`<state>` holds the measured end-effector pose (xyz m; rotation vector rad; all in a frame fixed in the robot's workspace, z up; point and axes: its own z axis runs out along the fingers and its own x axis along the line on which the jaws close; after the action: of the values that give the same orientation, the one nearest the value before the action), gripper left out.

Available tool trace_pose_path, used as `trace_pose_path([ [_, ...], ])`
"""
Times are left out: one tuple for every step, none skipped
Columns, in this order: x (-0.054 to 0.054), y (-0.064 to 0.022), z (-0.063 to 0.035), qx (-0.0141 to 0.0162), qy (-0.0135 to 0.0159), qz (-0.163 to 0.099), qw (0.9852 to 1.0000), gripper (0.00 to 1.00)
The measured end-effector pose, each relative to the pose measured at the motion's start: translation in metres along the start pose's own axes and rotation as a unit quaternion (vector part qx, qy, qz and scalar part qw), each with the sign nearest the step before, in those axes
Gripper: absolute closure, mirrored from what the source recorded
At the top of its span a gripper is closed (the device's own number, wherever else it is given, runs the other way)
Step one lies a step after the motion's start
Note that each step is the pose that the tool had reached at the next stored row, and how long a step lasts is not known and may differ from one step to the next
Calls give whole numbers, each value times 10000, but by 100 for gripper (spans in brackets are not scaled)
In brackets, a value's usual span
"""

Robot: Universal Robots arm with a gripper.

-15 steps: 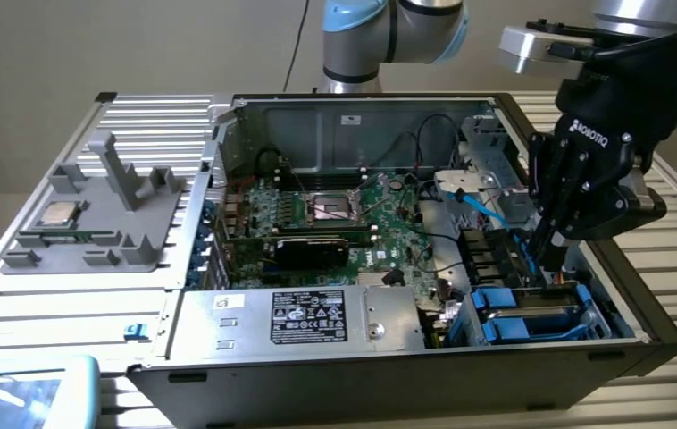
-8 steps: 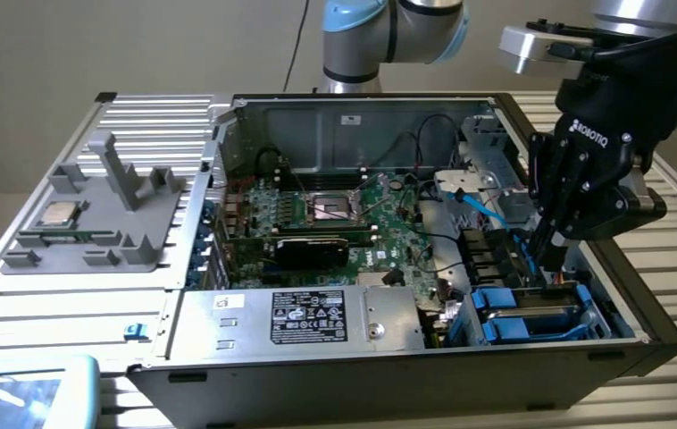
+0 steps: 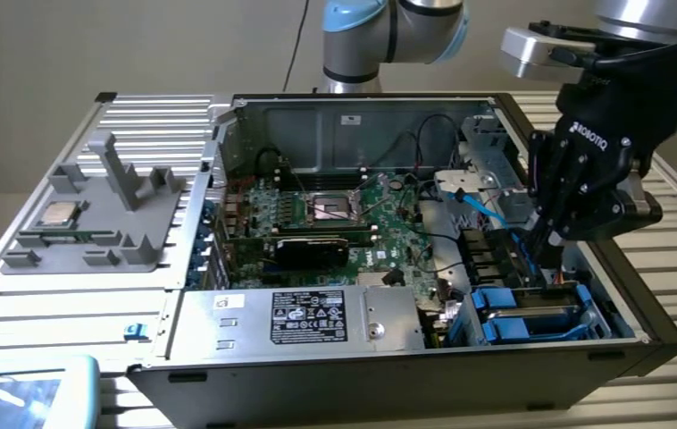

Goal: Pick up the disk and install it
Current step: 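Insert the second disk wire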

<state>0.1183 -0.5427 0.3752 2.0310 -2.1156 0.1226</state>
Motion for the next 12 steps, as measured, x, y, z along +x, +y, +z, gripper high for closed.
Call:
trace_pose_path([
  [11, 0, 2, -2, -61, -5, 10000, 84],
  [22, -1, 5, -4, -112, -7, 9999, 84],
  [32, -2, 9, -6, -159, -9, 9999, 84],
  [49, -3, 18, -8, -192, -8, 9998, 84],
  [64, -4, 29, -10, -206, -4, 9998, 84],
  [75, -6, 41, -10, -210, 0, 9998, 84],
  [85, -7, 53, -11, -212, 5, 9998, 84],
  [89, -8, 64, -12, -216, 9, 9998, 84],
  [92, -9, 72, -13, -219, 11, 9998, 84],
  [97, -9, 76, -13, -222, 12, 9998, 84],
  [98, -9, 78, -13, -224, 12, 9997, 84],
  [98, -9, 78, -13, -224, 12, 9997, 84],
])
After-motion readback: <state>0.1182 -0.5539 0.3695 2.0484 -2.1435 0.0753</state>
